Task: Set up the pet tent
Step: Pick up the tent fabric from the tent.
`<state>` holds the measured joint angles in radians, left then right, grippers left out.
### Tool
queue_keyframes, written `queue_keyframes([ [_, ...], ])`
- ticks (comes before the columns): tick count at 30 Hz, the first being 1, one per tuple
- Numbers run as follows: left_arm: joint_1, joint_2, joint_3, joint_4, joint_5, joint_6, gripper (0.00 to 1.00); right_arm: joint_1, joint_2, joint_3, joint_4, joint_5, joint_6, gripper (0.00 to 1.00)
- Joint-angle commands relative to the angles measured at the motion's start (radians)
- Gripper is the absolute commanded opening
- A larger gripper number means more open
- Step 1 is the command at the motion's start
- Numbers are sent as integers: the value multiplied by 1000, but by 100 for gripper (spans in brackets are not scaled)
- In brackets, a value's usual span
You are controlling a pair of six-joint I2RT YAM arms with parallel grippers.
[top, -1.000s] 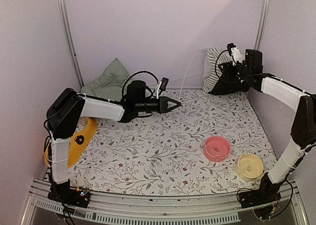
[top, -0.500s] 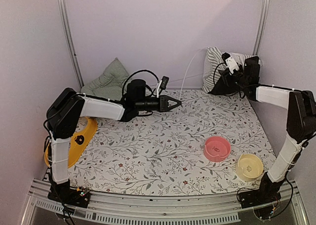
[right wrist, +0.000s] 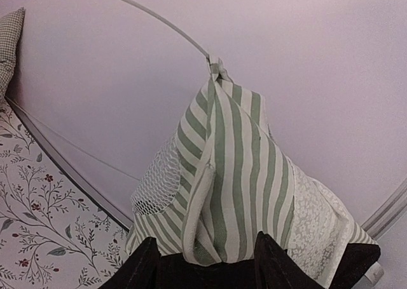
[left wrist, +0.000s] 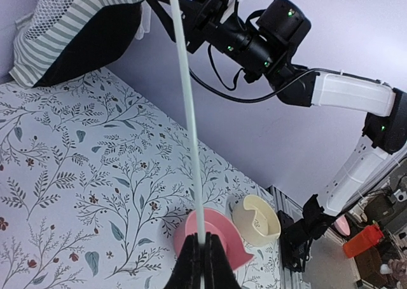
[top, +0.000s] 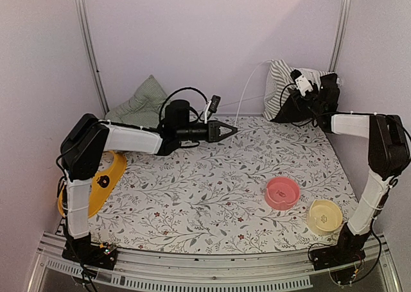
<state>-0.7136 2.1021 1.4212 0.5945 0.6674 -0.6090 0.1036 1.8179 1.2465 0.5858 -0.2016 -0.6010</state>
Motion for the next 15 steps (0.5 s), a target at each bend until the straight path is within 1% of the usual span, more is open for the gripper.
queue_keyframes([
  [1, -6, -5, 36, 55, -11, 12, 0, -3, 41, 39, 40, -23, -26, 52],
  [4, -5, -7, 38, 53, -9, 15, 0, -6, 76, 71, 50, 3, -28, 51],
  [8, -6, -7, 43, 46, -1, 18, 0, -5, 129, 133, 59, 33, -33, 46],
  [12, -6, -6, 47, 40, 0, 19, 0, -5, 162, 183, 57, 59, -40, 38],
  [15, -5, -5, 50, 45, 4, 9, 0, -4, 169, 202, 18, 31, -55, 24],
])
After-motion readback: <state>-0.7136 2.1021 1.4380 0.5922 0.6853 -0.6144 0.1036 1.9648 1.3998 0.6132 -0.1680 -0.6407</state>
